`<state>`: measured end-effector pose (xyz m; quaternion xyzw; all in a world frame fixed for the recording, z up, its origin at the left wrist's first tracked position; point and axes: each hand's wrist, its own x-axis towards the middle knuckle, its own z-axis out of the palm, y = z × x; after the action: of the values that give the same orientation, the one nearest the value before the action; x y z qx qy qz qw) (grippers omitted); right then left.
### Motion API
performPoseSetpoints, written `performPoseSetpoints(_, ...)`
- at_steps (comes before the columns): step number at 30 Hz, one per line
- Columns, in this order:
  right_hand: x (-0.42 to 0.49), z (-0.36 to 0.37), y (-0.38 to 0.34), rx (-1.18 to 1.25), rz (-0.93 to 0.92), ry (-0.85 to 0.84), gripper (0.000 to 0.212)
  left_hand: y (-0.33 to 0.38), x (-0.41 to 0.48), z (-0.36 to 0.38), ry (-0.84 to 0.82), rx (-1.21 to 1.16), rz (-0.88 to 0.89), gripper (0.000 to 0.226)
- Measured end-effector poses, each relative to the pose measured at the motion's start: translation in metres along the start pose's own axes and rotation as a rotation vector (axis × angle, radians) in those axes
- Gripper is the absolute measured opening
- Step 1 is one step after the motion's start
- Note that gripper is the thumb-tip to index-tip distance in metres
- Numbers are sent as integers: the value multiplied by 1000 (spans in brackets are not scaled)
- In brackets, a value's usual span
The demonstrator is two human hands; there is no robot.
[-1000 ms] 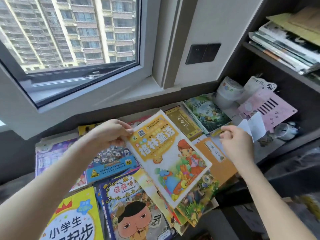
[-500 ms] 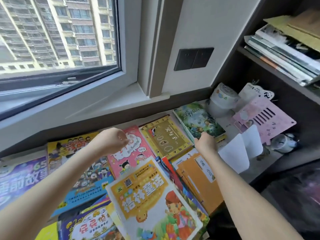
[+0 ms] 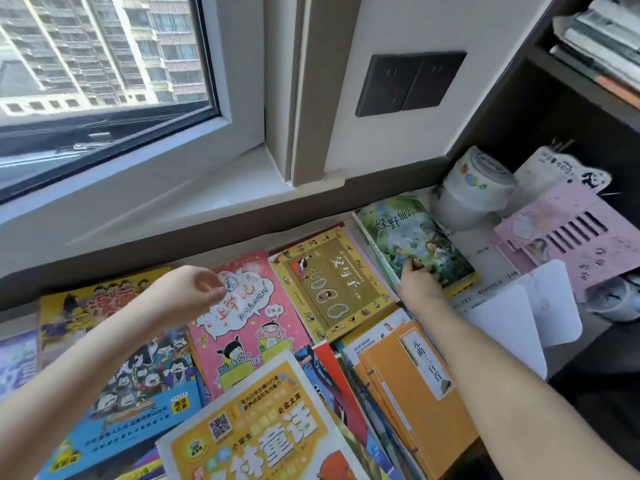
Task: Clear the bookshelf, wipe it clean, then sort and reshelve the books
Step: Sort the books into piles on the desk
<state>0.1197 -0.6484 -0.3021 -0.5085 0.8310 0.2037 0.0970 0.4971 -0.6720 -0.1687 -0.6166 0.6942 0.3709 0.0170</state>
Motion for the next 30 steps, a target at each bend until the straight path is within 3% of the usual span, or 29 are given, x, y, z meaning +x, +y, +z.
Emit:
performPoseSetpoints(4,0,-23,9,-23,-122,25,40,-6,3,-2,16,-60,-27,15)
performPoseSetpoints(10,-4,-46,22,-45,-37,63,27,-14,-2,-10,35,-153,-31,12)
performPoseSetpoints(13,-3,-51,22,68,-53,33,4,-23,-10,-16,45,-192,-47,10)
performPoseSetpoints(15,-2,-50,22,115,-72,29,15,-31,-15,-21,61,-207,-61,8)
performPoseSetpoints(23,1,-43,22,134,-152,23,19,-33,-13,-20,54,-233,-93,8)
performPoseSetpoints(27,12,-42,36,265,4,101,48,-15,-1,-11,30,-227,-62,9)
performPoseSetpoints(30,31,-38,58,332,176,-23,81,2,12,-4,13,-236,-35,9)
